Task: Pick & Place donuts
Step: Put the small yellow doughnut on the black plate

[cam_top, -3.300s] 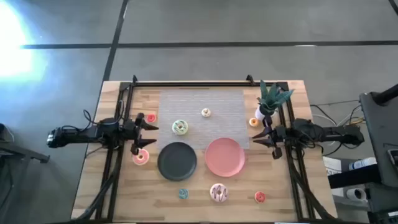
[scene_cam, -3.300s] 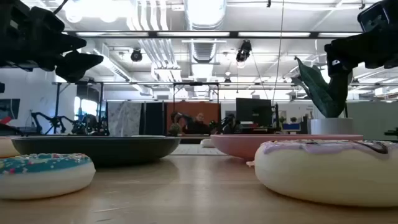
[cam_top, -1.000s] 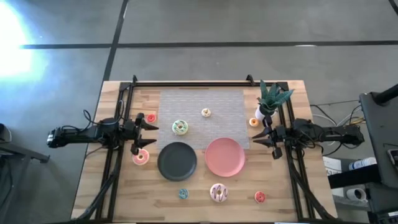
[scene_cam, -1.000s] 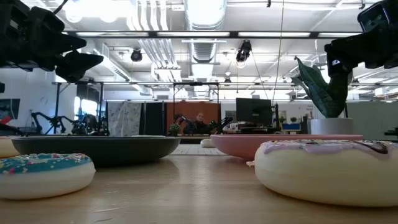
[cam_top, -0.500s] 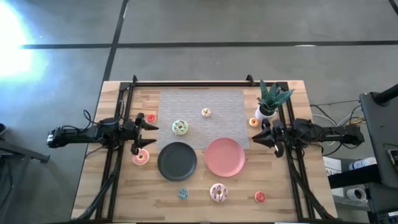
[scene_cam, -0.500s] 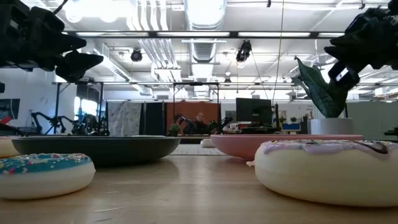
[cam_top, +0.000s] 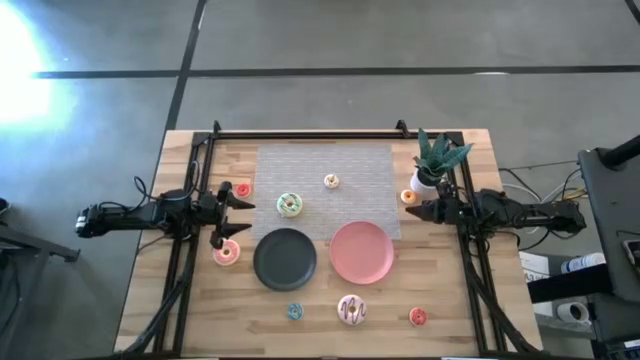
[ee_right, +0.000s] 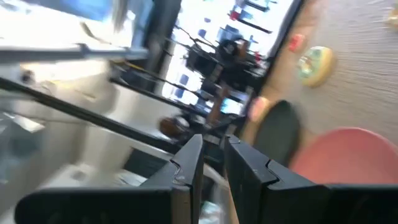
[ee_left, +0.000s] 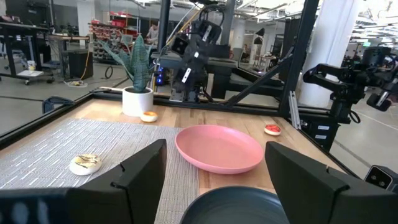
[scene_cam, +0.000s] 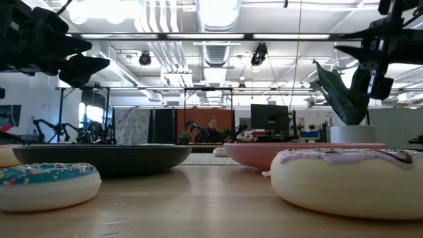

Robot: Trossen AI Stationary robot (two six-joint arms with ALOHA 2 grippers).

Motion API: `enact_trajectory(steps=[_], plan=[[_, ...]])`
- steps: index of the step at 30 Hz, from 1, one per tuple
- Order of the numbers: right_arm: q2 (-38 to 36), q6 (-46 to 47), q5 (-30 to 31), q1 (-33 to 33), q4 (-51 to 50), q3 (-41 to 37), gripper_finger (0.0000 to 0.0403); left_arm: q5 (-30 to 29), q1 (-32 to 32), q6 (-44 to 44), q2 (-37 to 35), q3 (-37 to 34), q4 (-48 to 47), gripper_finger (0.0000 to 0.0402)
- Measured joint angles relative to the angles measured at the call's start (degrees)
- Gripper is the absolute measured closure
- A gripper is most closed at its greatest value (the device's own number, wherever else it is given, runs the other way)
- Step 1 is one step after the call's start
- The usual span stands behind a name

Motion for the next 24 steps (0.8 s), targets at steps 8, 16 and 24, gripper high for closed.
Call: enact_trajectory(steps=[8,16,24], plan=[[10.6,9.3,-1.2,1.7,-8.3,0.1,0.033,0.0,0.0,0.0,0.0,0.0,0.0,0.0154],[28.3,33.6,11.1,2.0,-35.5,10.7,0.0273,0.0,0.0,0.0,0.0,0.0,0.0,0.0154],[44.6,49.8,30.0,1.5,-55.9,26.9,0.025,0.0,0.0,0.0,0.0,0.0,0.0,0.0154]])
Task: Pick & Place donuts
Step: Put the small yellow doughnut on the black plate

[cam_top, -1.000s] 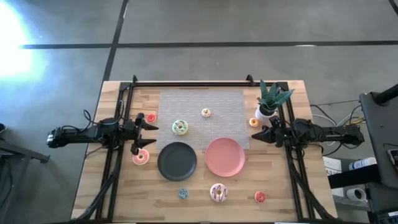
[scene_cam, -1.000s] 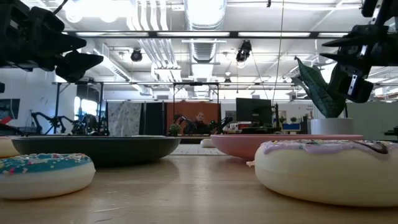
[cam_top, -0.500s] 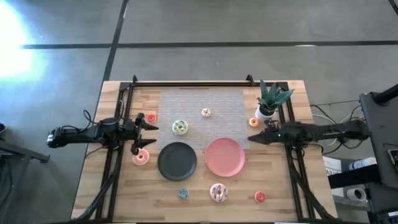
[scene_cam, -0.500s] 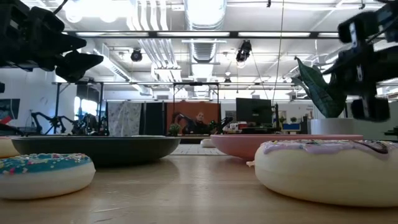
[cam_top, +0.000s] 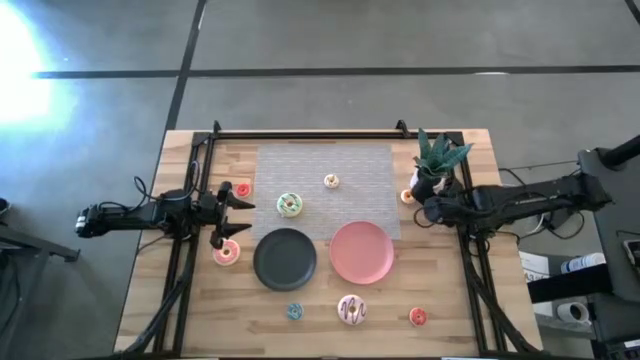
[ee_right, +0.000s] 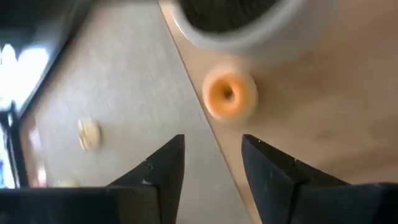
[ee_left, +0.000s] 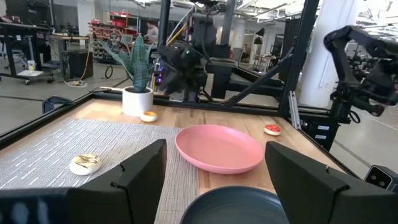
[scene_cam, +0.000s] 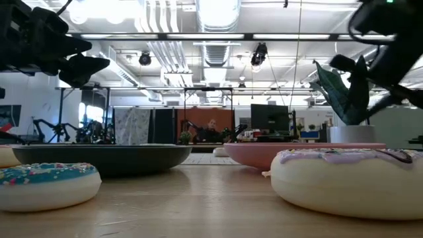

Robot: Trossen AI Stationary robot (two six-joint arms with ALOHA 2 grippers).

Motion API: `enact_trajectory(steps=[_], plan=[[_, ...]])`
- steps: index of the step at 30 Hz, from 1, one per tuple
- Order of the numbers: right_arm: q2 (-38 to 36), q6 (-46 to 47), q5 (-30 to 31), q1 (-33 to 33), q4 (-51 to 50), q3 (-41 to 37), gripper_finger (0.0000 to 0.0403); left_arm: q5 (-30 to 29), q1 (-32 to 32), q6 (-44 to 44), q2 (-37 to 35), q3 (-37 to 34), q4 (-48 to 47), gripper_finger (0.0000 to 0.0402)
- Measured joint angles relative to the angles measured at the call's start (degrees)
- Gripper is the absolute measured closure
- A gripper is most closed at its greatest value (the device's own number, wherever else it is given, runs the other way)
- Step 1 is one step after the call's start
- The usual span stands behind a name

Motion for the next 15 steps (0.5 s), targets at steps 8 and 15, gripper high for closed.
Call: enact_trajectory(steps=[8,15], plan=[[19.4,4.3,-5.4,-1.4,-2.3,6.0,0.0252,0.0,0.0,0.0,0.0,0.0,0.0,0.0154],[30.0,8.4,-7.1,-2.1,-2.3,9.4,0.0252,0.0,0.0,0.0,0.0,0.0,-0.1,0.0154]])
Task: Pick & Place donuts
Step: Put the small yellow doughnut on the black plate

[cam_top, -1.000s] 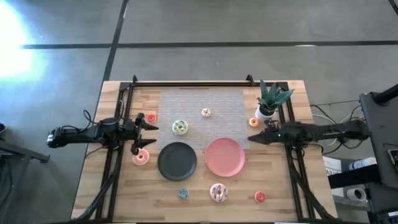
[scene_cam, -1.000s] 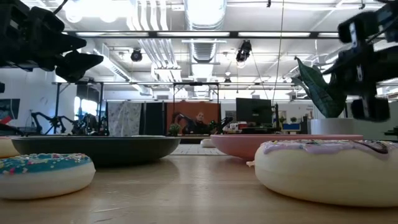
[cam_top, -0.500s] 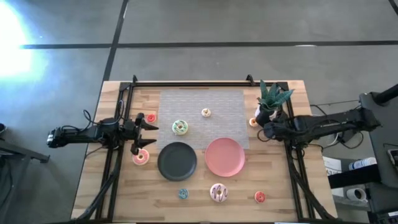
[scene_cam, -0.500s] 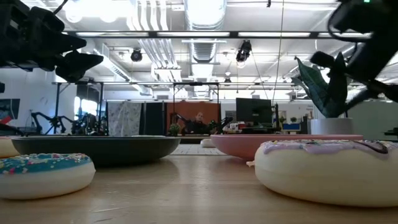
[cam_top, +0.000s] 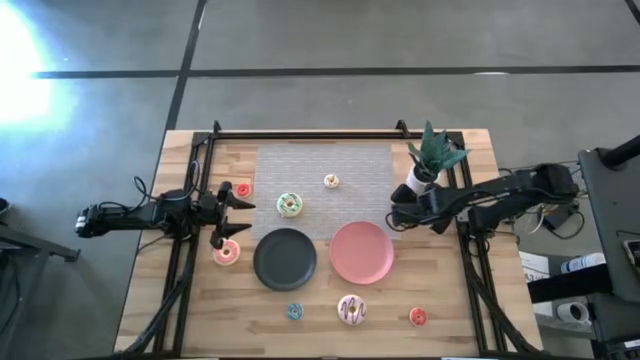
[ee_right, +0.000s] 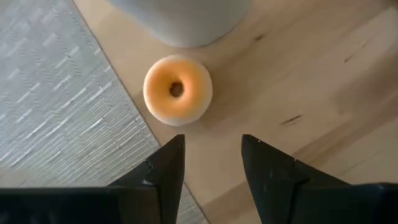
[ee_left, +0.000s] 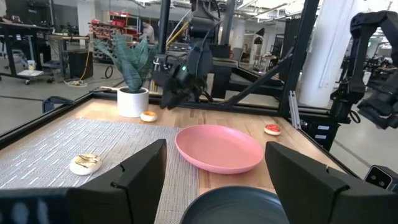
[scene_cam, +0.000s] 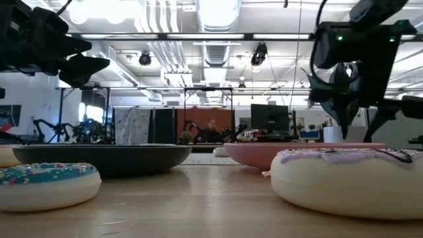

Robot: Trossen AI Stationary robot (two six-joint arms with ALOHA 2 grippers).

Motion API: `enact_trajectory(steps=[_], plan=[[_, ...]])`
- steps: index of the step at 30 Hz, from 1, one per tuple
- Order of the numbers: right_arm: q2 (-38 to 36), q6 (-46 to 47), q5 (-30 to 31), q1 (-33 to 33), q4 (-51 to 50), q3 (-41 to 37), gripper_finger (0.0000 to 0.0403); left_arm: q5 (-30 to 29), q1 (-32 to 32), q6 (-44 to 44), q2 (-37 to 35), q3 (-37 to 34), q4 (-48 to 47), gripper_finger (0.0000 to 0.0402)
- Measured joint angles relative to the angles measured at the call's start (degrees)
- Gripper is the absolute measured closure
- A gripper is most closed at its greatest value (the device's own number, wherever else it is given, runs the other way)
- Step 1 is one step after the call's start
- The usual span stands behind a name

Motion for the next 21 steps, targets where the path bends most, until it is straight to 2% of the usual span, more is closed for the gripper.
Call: enact_trajectory(steps=[10,21], plan=[[8.7,0.9,0.9,-2.8,-0.2,2.3,0.0253,0.0,0.0,0.0,0.0,0.0,0.0,0.0154],[8.6,0.0,3.9,-7.1,-0.1,2.3,0.0264,0.0,0.0,0.0,0.0,0.0,0.0,0.0154]])
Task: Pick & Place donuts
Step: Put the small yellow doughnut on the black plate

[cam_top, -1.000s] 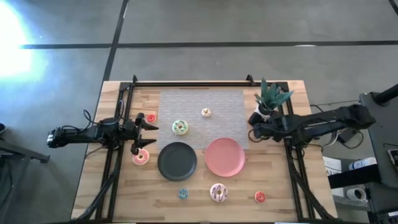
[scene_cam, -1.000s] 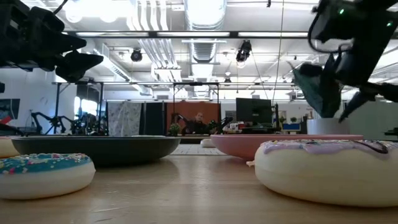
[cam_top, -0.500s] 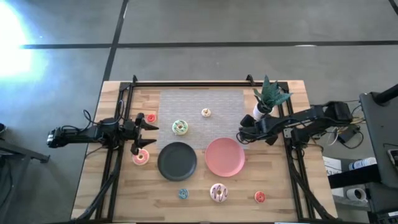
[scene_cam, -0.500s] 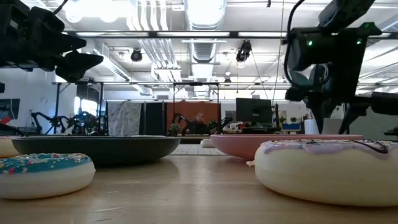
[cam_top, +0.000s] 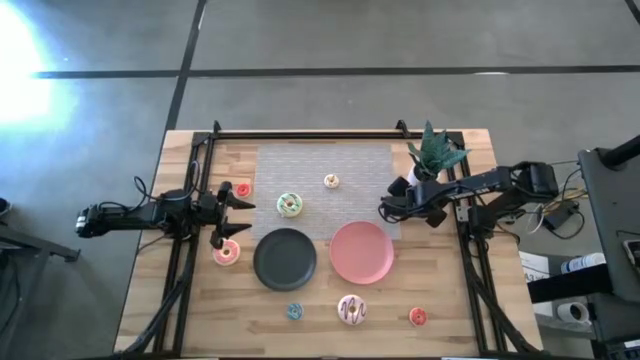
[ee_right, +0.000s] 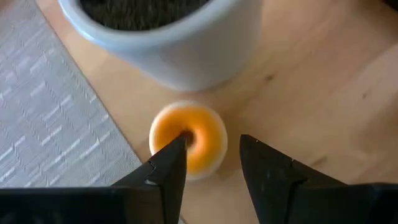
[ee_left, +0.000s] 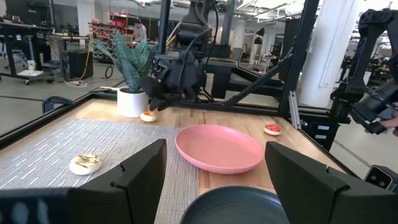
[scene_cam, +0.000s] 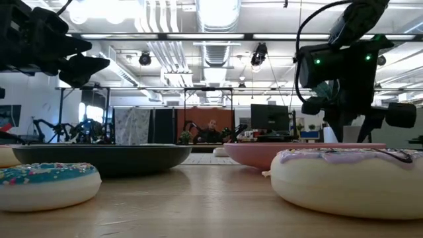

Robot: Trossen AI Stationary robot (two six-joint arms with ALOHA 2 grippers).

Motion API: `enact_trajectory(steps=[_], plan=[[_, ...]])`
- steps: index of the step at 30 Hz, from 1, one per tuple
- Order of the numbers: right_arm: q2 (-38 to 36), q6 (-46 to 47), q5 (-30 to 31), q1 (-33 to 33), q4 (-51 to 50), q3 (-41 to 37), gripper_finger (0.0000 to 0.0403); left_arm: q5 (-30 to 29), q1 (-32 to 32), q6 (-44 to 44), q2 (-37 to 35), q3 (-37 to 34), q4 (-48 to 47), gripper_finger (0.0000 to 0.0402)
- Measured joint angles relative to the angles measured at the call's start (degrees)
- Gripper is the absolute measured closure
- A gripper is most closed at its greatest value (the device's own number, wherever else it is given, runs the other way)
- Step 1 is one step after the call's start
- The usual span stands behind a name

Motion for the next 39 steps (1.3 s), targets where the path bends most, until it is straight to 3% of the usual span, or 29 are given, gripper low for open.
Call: enact_trajectory(steps=[16,23,28,32,39], plan=[[6.5,-10.1,-2.5,-4.7,7.4,0.3,0.0309,0.0,0.0,0.0,0.0,0.0,0.0,0.0154],[3.0,-15.9,-4.7,-4.6,9.2,0.3,0.0353,0.0,0.0,0.0,0.0,0.0,0.0,0.0154],[-1.8,-23.6,-4.6,-4.3,12.2,0.5,0.0388,0.0,0.0,0.0,0.0,0.0,0.0,0.0154],[-6.2,-30.7,-5.3,-2.8,17.1,0.7,0.0392,0.0,0.0,0.0,0.0,0.0,0.0,0.0154],[-11.2,-55.8,-18.8,0.5,42.0,0.7,0.0394,0.0,0.0,0.0,0.0,0.0,0.0,0.0154]])
